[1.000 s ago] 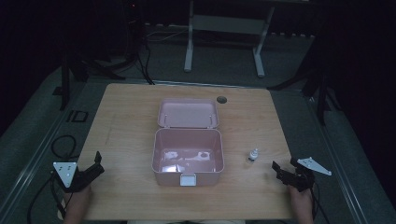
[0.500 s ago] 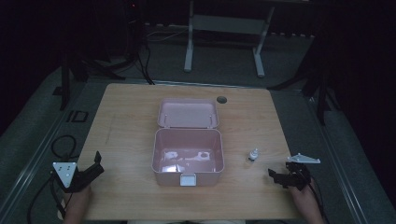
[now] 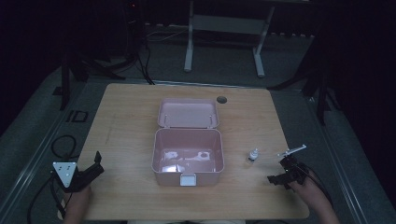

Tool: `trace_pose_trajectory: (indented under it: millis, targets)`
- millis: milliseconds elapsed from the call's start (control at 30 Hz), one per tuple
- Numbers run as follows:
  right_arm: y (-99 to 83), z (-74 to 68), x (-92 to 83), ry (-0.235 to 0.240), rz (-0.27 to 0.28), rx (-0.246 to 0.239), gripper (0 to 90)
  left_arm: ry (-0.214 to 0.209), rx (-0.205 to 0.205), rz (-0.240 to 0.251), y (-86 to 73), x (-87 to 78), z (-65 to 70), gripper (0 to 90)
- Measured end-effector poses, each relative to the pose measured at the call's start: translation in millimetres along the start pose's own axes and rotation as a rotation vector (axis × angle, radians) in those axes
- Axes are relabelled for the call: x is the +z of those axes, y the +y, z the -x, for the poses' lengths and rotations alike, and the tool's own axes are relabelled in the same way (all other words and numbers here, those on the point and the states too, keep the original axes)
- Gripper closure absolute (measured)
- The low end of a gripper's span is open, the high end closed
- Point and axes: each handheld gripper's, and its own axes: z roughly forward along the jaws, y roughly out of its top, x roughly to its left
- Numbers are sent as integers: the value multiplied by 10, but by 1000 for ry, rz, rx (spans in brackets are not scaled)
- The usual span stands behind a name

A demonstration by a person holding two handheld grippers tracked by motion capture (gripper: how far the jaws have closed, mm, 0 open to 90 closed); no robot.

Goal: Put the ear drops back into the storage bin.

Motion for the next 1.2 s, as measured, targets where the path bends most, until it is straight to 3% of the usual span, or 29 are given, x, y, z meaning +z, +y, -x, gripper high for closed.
trace_pose_trajectory:
  millis: [200, 333, 500, 533, 667, 833, 1200]
  targets:
    - [104, 9, -25, 37, -118, -54, 144, 0, 0, 1, -1, 0, 1, 3]
    - [157, 32, -29, 68, -154, -71, 139, -2, 1, -1, -1, 4, 2, 3]
    - [200, 20, -23, 81, -194, -113, 132, -4, 1, -2, -1, 3, 1, 3]
    - [221, 1, -14, 64, -221, -148, 132, -4, 1, -2, -2, 5, 2, 3]
    - [266, -39, -5, 59, -254, -185, 133, -6, -1, -4, -3, 8, 2, 3]
    - [347, -51, -1, 75, -255, -193, 132, -9, -3, -7, -3, 10, 1, 3]
    - [633, -34, -5, 61, -243, -188, 136, -13, -2, -7, -3, 11, 2, 3]
